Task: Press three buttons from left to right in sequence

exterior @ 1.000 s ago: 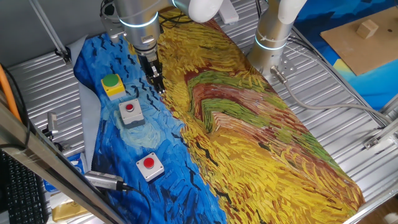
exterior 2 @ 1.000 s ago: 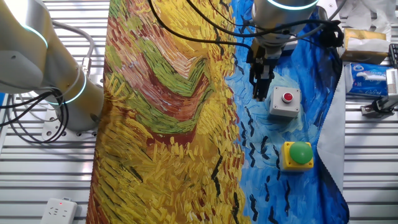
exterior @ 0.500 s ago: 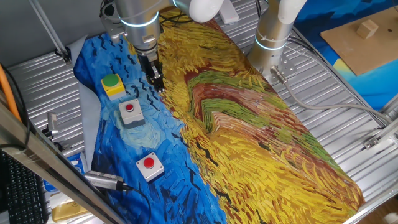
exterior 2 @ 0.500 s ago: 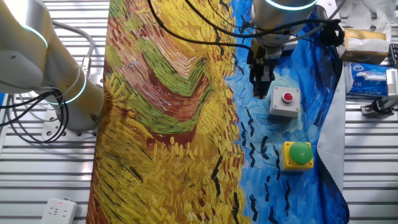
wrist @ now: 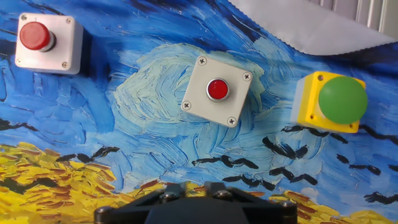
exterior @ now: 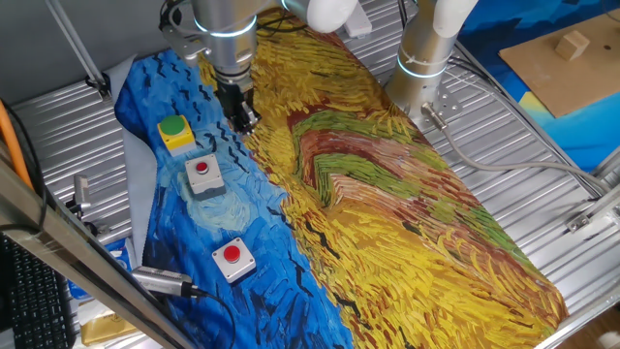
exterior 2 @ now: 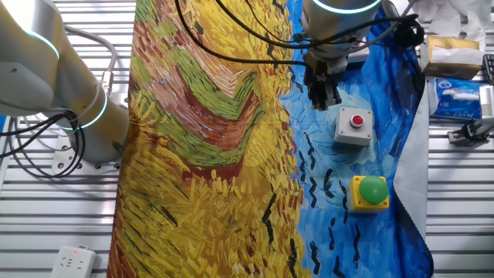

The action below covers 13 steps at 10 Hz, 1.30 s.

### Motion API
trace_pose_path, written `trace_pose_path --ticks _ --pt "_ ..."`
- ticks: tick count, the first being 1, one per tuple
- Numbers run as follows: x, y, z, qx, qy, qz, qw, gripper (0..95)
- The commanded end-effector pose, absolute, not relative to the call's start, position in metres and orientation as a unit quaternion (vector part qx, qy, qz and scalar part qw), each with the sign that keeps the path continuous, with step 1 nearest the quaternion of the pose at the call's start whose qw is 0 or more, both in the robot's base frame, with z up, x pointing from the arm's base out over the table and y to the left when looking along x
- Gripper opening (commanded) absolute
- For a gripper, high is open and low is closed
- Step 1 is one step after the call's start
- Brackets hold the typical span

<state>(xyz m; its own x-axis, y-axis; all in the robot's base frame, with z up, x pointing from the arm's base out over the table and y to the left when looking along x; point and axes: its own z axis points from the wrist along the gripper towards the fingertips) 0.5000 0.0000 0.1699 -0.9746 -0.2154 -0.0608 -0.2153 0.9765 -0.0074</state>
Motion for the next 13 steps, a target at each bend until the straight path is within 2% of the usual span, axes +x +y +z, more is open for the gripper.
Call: trace_pose_path --ticks 1,4,7,9,13 --pt "0.5 0.0 0.17 -0.072 0.997 0.002 0.027 0.0" --pt "0.5 0.0 0.17 -0.051 0.998 0.002 0.022 0.0" --pt "0.501 -0.001 0.17 -0.031 0.999 0.002 -0.015 0.0" --pt "0.507 -0.012 0.167 -0.036 0.999 -0.003 -0.027 0.0" --pt "0.508 -0.079 0.184 -0.076 0.996 -0.003 -0.044 0.0"
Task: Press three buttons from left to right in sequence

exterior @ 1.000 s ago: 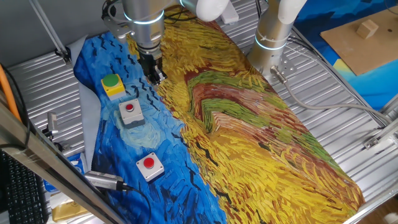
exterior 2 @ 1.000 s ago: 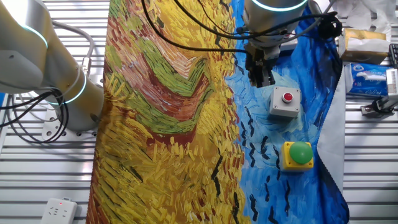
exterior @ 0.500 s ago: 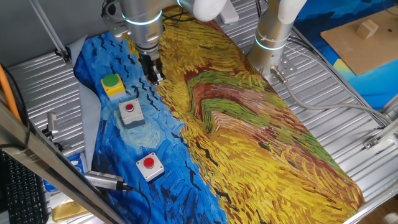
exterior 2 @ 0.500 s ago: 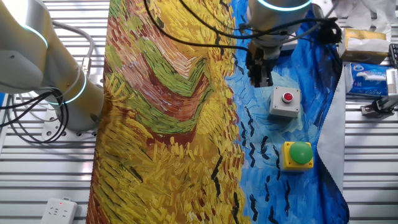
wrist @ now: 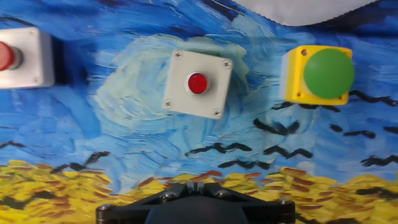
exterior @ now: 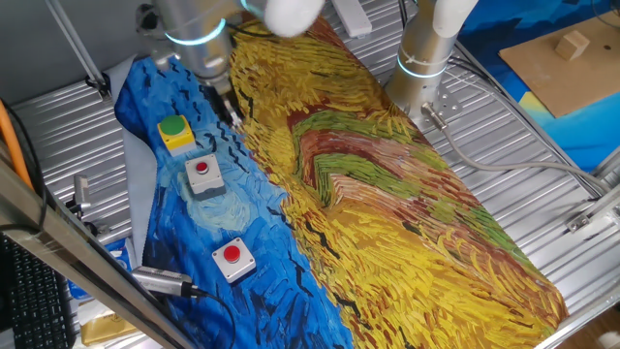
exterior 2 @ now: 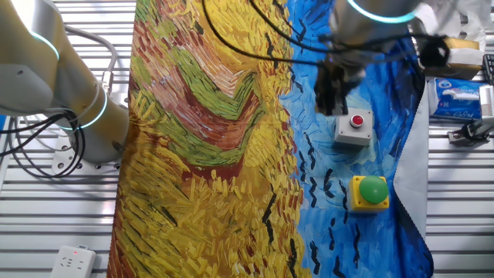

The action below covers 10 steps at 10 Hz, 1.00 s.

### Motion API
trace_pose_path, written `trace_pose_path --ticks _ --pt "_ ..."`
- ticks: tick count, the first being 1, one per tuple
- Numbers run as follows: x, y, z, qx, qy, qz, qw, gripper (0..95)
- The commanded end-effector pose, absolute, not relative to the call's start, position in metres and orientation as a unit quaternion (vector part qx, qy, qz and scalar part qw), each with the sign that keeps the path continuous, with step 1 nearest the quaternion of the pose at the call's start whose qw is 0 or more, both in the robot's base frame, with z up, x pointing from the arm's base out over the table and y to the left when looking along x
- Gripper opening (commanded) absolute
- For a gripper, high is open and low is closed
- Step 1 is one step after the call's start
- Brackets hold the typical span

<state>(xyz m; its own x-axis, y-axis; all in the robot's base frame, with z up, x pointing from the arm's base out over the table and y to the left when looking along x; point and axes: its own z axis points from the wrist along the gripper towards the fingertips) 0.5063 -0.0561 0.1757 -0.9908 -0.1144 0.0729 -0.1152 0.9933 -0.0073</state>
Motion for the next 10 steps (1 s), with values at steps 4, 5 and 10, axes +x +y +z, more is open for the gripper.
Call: trace_pose_path --ticks 4,5,10 --pt "0.546 -0.128 0.197 0.11 -0.993 0.003 0.054 0.0" --pt "0.551 -0.13 0.197 0.11 -0.992 0.004 0.054 0.0" --pt "0.586 -0.138 0.173 0.112 -0.992 0.013 0.054 0.0"
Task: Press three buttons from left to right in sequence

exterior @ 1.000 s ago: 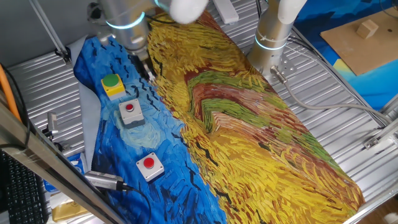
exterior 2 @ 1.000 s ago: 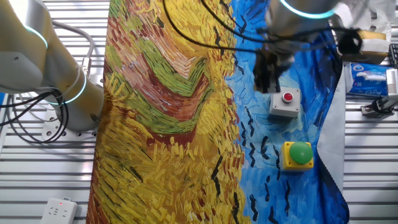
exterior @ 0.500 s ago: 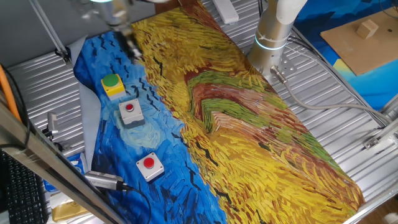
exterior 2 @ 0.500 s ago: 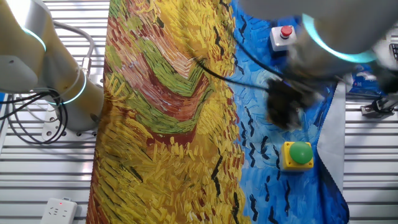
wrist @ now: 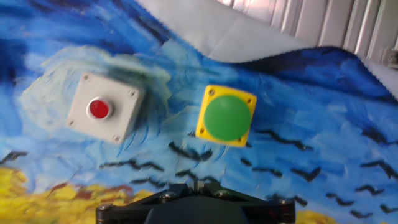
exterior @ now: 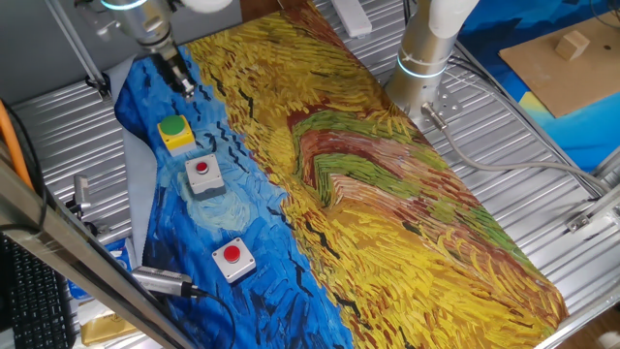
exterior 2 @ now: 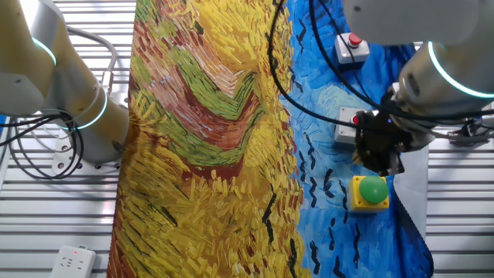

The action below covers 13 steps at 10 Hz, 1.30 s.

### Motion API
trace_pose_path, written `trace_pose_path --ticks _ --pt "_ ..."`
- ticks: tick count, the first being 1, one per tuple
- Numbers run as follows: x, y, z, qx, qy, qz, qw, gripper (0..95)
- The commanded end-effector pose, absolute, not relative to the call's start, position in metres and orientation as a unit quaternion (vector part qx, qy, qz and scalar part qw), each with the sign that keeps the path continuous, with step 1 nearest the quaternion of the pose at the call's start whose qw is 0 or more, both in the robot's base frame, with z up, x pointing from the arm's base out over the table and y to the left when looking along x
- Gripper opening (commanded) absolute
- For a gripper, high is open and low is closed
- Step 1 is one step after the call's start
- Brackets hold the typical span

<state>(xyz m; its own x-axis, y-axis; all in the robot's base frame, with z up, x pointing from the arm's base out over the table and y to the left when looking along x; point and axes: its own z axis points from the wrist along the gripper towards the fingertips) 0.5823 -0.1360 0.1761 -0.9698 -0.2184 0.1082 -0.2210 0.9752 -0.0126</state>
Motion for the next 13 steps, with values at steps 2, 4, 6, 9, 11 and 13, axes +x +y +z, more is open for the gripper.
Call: trace_pose_path --ticks 2,4,6,9,11,13 --pt "0.591 -0.145 0.165 0.115 -0.992 0.012 0.053 0.0" --pt "0.597 -0.149 0.158 0.114 -0.992 0.015 0.053 0.0" --pt "0.6 -0.149 0.149 0.104 -0.993 0.016 0.053 0.0" --pt "0.601 -0.146 0.144 0.099 -0.993 0.023 0.055 0.0" --pt "0.601 -0.146 0.144 0.1 -0.993 0.024 0.056 0.0" --pt "0.601 -0.146 0.144 0.101 -0.993 0.022 0.055 0.0"
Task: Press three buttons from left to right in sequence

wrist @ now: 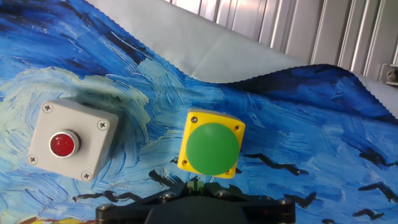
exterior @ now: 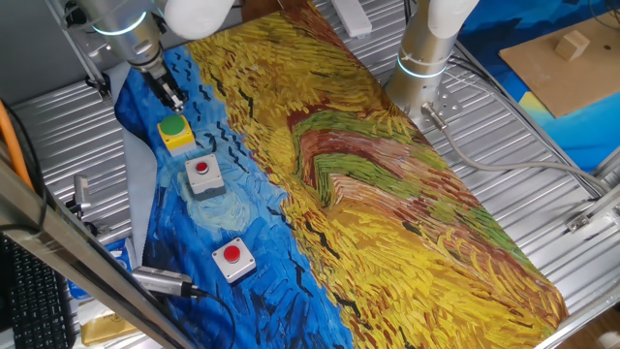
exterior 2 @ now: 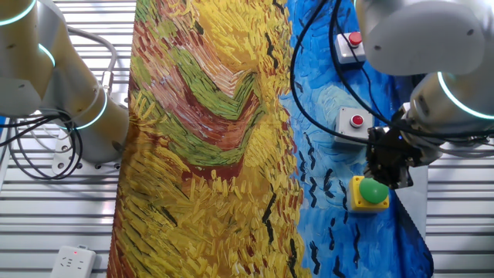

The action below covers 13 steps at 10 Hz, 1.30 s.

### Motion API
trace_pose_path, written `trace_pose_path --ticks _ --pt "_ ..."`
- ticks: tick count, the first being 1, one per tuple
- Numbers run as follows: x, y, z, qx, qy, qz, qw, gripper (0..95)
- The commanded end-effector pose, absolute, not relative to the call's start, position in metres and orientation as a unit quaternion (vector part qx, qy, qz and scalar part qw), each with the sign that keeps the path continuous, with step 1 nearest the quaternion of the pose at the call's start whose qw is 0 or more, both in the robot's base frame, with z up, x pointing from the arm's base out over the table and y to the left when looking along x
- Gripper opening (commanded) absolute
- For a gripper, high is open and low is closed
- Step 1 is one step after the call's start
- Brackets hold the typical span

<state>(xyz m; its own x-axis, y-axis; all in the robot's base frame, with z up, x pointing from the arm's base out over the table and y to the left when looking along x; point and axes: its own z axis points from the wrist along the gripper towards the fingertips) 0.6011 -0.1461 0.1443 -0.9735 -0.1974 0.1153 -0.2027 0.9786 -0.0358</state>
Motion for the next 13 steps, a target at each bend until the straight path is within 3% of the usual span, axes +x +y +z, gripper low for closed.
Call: trace_pose_path --ticks 1,11,13 --pt "0.6015 -0.1462 0.144 0.101 -0.993 0.022 0.054 0.0" --pt "0.6025 -0.1464 0.1464 0.108 -0.992 0.013 0.059 0.0" --pt "0.6025 -0.1464 0.1464 0.092 -0.994 0.015 0.048 0.0"
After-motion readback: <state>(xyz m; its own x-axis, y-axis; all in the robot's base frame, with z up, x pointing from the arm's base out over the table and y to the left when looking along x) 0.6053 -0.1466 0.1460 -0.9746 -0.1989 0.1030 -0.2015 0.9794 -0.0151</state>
